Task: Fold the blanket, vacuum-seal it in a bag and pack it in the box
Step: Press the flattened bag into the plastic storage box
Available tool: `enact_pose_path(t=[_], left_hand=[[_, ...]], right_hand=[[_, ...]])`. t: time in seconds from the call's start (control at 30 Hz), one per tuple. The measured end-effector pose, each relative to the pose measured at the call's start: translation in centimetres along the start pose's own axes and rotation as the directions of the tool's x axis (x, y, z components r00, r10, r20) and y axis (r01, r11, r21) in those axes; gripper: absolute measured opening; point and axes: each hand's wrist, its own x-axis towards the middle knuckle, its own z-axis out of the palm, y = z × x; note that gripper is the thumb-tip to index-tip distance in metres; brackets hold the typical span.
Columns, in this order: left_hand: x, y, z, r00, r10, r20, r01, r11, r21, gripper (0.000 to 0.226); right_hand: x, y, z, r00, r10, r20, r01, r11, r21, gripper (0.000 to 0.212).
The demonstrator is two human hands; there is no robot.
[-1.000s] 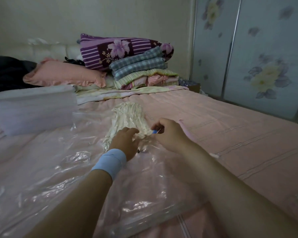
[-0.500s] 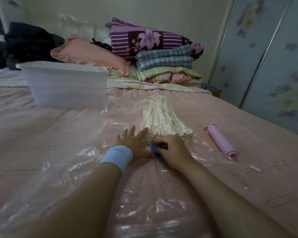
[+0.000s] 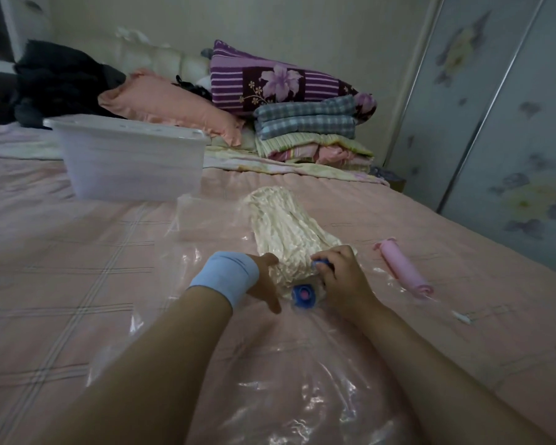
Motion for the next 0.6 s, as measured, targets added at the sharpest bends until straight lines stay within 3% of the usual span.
enact_pose_path(t=[0.07, 0.13, 0.23, 0.33, 0.47, 0.6], left_hand=[[0.0, 0.1, -0.4, 0.999, -0.006, -0.035, 0.007, 1.000, 0.030, 0.090], [0.7, 0.2, -0.4, 0.980, 0.024, -0.197, -0.001, 0.993, 0.114, 0.081], [3.4, 0.6, 1.4, 0.846, 0.211, -0.490, -0.145, 0.975, 0.169, 0.079], [5.3, 1.4, 3.7, 0.829, 0.349, -0.438, -0.279, 0.935, 0.218, 0.095], [5.5, 1.0, 4.0, 0.849, 0.257, -0.463, -0.224, 0.966, 0.126, 0.088], [4.6, -0.1, 3.9, 0.883, 0.212, -0.419, -0.141, 0.971, 0.193, 0.072]], right_hand=[[0.0, -0.2, -0.5, 1.000, 0.027, 0.010, -0.027, 0.999, 0.045, 0.018], [-0.1, -0.3, -1.0, 0.998, 0.053, -0.041, -0.049, 0.995, 0.084, 0.019], [-0.4, 0.3, -1.3, 0.960, 0.149, -0.235, -0.128, 0.986, 0.104, 0.022], [0.0, 1.0, -0.9, 0.939, 0.236, -0.251, -0.208, 0.969, 0.134, 0.023], [0.6, 0.8, 0.3, 0.967, 0.209, -0.142, -0.188, 0.971, 0.151, 0.020], [1.7, 1.1, 0.4, 0.972, 0.230, -0.036, -0.216, 0.950, 0.226, 0.018]])
